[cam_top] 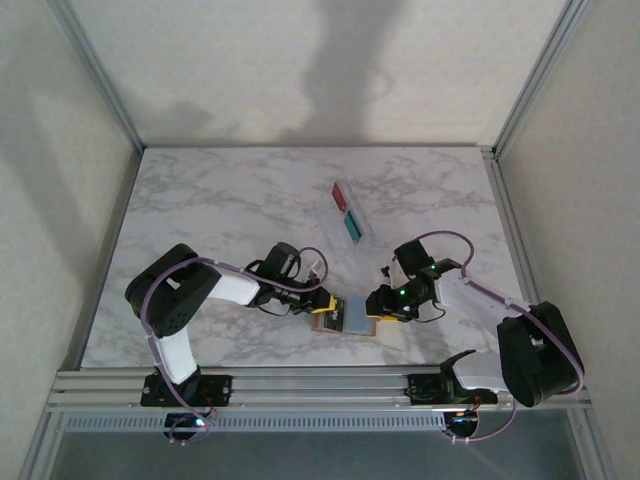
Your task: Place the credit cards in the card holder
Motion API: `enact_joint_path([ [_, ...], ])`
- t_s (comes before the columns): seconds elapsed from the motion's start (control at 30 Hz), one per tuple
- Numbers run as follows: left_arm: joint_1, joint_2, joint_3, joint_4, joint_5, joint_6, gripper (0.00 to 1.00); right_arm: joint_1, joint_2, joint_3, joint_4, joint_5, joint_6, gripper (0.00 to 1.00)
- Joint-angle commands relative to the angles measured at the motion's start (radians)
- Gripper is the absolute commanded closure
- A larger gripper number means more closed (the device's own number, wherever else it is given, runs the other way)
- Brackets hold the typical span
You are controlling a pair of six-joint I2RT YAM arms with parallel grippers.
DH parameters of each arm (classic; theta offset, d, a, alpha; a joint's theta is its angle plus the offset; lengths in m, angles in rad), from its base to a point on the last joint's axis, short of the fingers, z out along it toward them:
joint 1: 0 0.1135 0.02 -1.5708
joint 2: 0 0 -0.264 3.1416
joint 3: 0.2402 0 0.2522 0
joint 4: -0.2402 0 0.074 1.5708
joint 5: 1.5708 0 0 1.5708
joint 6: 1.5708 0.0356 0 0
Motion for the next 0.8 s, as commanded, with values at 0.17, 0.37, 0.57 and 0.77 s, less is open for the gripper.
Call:
enact_joint_path([
  [0.17,-0.008,-0.039,-0.025,0.123,0.017,-0.058,1.00,-0.006,0.050,-0.027,0.037,0.012,0.001,0.60],
  [0.37,-0.013,0.017,-0.060,0.241,0.023,-0.133,1.00,-0.007,0.072,-0.031,0.055,0.013,-0.003,0.67],
  [0.57,-0.022,0.032,-0.035,0.184,0.007,-0.092,1.00,-0.006,0.086,-0.043,0.074,0.005,-0.003,0.70],
  [0.77,-0.019,0.047,0.006,0.073,0.006,-0.023,1.00,-0.006,0.088,-0.045,0.075,0.013,-0.009,0.70],
])
